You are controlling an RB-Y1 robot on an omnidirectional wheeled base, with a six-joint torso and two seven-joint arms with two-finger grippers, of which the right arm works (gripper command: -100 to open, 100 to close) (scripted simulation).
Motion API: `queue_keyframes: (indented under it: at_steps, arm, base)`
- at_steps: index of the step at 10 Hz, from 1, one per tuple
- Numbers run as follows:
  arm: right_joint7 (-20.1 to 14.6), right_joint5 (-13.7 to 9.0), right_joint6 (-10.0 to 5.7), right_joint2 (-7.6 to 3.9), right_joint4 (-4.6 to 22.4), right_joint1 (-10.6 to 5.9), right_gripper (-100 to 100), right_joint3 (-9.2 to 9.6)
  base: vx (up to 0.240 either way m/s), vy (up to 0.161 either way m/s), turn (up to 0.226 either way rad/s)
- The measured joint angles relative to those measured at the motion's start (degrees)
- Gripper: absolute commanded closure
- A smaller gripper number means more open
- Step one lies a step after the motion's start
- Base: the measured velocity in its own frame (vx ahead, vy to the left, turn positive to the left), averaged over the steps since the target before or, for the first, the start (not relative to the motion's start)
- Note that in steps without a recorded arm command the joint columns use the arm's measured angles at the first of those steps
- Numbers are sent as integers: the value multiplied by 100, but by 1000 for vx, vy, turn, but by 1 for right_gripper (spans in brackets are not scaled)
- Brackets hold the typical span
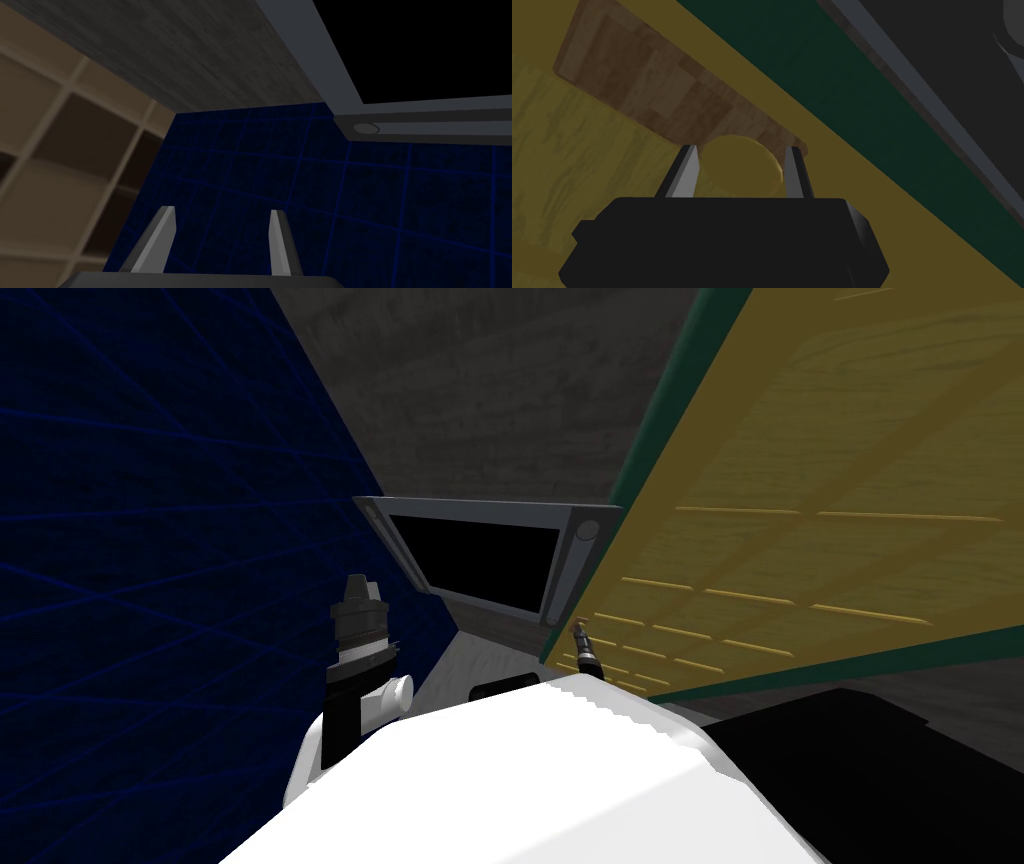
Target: Pull the door open
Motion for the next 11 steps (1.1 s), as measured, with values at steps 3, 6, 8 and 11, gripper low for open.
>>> queue_keyframes:
  at_steps: [3,6,8,11]
  arm:
    - [-397,-51,5,-13,30,-36,100,41]
    - [-802,-108,-12,-40,97,-95,100,87]
    - [-1083,-142,-7,-46,108,-118,100,116]
    - [-1445,-186,-16,-61,154,-164,100,151]
  base:
    - [-25,0,13]
    - [-33,-1,21]
    - [-25,0,15]
    - [-26,-1,16]
